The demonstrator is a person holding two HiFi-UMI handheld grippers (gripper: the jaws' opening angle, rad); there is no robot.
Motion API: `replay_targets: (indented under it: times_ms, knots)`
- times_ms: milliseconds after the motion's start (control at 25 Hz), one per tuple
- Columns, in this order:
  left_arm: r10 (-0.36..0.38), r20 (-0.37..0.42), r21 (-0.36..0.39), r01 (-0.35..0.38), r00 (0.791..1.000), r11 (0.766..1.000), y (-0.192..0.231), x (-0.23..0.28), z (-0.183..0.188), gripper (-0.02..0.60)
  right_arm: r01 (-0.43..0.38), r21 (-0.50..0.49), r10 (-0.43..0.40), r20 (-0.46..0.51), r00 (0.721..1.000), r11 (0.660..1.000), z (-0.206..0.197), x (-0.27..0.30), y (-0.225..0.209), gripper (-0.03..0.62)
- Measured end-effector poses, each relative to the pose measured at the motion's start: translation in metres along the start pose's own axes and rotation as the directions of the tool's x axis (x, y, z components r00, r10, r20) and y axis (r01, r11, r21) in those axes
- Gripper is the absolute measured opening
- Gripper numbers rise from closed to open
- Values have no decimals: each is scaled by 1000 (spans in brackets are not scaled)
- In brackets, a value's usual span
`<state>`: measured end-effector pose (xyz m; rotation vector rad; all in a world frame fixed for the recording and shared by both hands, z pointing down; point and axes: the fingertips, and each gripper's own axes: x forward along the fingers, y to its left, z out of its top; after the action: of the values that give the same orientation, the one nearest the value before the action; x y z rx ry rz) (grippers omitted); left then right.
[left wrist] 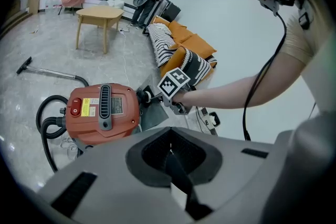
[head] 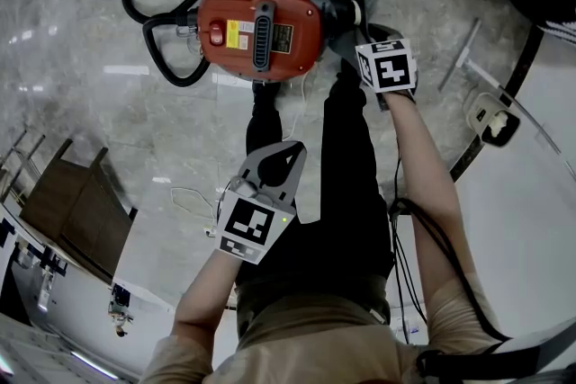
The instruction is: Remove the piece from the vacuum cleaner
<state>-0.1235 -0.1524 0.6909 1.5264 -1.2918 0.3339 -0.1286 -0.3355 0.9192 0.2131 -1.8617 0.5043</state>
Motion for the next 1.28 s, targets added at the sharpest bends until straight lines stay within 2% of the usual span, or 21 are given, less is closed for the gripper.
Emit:
replay_targets:
  times_ms: [120, 200, 320, 400, 440, 520, 600, 680, 760, 840, 920, 960, 1000, 1080, 1120, 1160, 1200, 1280]
  knots:
    - [4, -5, 7, -4, 1000, 1000, 0, 0, 2, -8, 17, -87, -17, -8, 1000, 996, -2, 1, -3, 51]
    - [2, -7, 9, -2, 1000, 1000, -1, 1, 4, -8, -1, -63, 2, 6, 1000, 998, -3, 0, -7, 51]
    - [5, -12, 9, -4, 1000, 1000, 0, 3, 5, -8, -69, 122, 61, 62, 996, 990, -2, -3, -11, 52]
    - [11, -11, 7, -11, 1000, 1000, 4, 4, 6, -8, -118, 262, 95, 101, 990, 958, -1, -3, -11, 51]
    - [14, -11, 6, -14, 1000, 1000, 5, 4, 7, -8, -148, 338, 113, 121, 986, 930, 0, -2, -11, 51]
    - [13, -13, 9, -13, 1000, 1000, 6, 5, 7, -8, -211, 484, 148, 165, 975, 849, -1, -1, -11, 51]
    - [9, -17, 12, -9, 1000, 1000, 4, 6, 8, -8, -251, 573, 169, 194, 966, 780, -2, -1, -11, 52]
    - [4, -17, 12, -4, 1000, 1000, 3, 6, 8, -8, -284, 633, 191, 213, 958, 720, -2, -1, -12, 52]
    - [2, -15, 9, -2, 1000, 1000, 3, 7, 8, -8, -329, 695, 223, 242, 944, 640, -2, -1, -11, 54]
    - [2, -12, 7, -2, 1000, 1000, 3, 6, 9, -8, -385, 752, 264, 284, 922, 535, -2, 0, -9, 54]
    - [6, -10, 5, -6, 1000, 1000, 5, 4, 9, -8, -445, 795, 313, 335, 889, 413, -2, 0, -7, 58]
    - [8, -10, 4, -8, 1000, 1000, 6, 3, 9, -8, -465, 803, 332, 352, 875, 374, -2, 1, -6, 63]
    - [11, -10, 4, -11, 1000, 1000, 7, 2, 10, -8, -475, 803, 345, 358, 867, 360, -3, 1, -7, 63]
    - [16, -11, 3, -16, 1000, 1000, 9, 2, 10, -8, -476, 793, 356, 349, 867, 380, -3, 0, -8, 63]
    - [17, -12, 4, -17, 1000, 1000, 10, 1, 10, -8, -469, 782, 356, 336, 872, 411, -2, 0, -8, 63]
    - [18, -14, 6, -18, 1000, 1000, 11, 1, 9, -8, -454, 761, 352, 312, 882, 464, -2, 0, -7, 63]
    - [18, -16, 7, -18, 1000, 1000, 11, 1, 9, -8, -430, 725, 344, 277, 897, 538, -2, 0, -6, 61]
    - [14, -16, 9, -14, 1000, 1000, 9, 3, 9, -8, -359, 603, 313, 185, 932, 713, -2, 0, -5, 48]
